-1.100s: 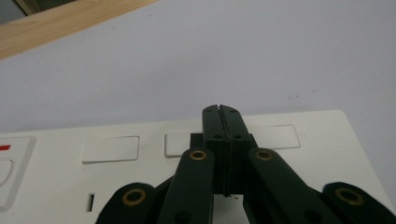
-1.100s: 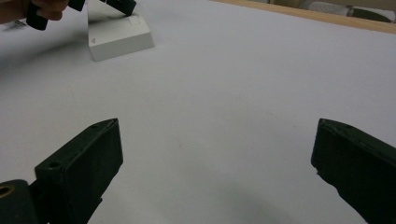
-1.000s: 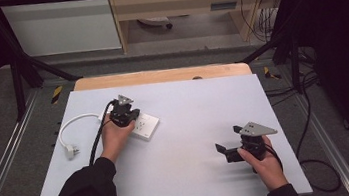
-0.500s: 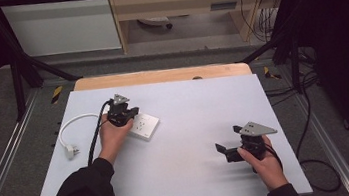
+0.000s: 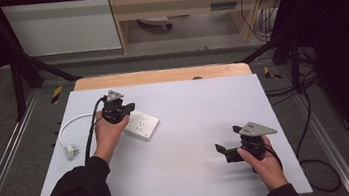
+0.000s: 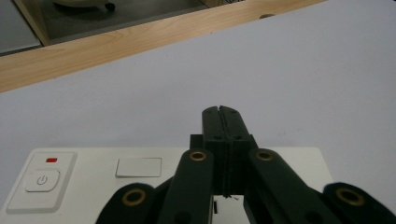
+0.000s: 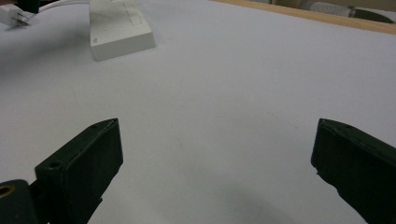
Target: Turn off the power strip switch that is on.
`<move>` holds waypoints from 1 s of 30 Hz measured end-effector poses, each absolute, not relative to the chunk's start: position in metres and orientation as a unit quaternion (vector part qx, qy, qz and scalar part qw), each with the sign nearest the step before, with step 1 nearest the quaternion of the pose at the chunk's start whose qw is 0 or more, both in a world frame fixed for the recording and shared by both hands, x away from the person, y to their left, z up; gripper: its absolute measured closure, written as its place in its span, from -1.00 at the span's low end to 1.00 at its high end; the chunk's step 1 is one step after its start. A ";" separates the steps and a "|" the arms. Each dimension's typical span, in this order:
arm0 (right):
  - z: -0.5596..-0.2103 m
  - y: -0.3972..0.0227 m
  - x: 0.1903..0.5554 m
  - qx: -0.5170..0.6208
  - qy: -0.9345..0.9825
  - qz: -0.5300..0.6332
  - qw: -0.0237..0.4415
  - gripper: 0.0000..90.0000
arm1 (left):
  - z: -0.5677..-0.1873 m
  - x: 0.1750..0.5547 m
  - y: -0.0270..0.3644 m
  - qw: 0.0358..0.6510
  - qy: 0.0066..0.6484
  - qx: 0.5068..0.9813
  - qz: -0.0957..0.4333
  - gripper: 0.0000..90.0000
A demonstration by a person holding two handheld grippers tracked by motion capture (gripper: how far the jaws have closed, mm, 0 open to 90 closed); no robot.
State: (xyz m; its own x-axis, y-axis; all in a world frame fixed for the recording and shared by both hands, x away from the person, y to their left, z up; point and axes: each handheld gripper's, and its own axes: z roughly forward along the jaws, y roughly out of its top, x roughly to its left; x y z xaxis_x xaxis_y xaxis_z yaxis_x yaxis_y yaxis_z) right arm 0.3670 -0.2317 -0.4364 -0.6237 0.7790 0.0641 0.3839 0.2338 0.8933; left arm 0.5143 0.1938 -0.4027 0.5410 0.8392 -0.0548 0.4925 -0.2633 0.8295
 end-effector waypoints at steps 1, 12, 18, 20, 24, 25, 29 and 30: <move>-0.436 -0.232 0.367 0.384 0.758 0.486 0.203 -0.94 | -0.402 0.514 0.194 0.426 0.434 0.767 0.204 1.00; -0.436 -0.232 0.367 0.384 0.758 0.486 0.203 -0.94 | -0.396 0.512 0.196 0.428 0.434 0.765 0.208 0.81; -0.436 -0.231 0.367 0.383 0.759 0.486 0.202 -0.94 | -0.394 0.508 0.190 0.427 0.426 0.771 0.205 0.33; -0.436 -0.231 0.367 0.383 0.759 0.485 0.202 -0.94 | -0.394 0.507 0.188 0.423 0.427 0.772 0.206 0.15; -0.436 -0.231 0.367 0.384 0.759 0.485 0.202 -0.94 | -0.392 0.505 0.186 0.435 0.427 0.769 0.194 -0.13; -0.436 -0.231 0.367 0.384 0.759 0.485 0.202 -0.94 | -0.391 0.504 0.185 0.438 0.425 0.768 0.191 -0.17; -0.437 -0.231 0.367 0.383 0.760 0.484 0.203 -0.94 | -0.387 0.500 0.181 0.447 0.418 0.768 0.191 -0.37; -0.437 -0.231 0.367 0.384 0.759 0.485 0.202 -0.94 | -0.386 0.499 0.179 0.447 0.416 0.768 0.193 -0.44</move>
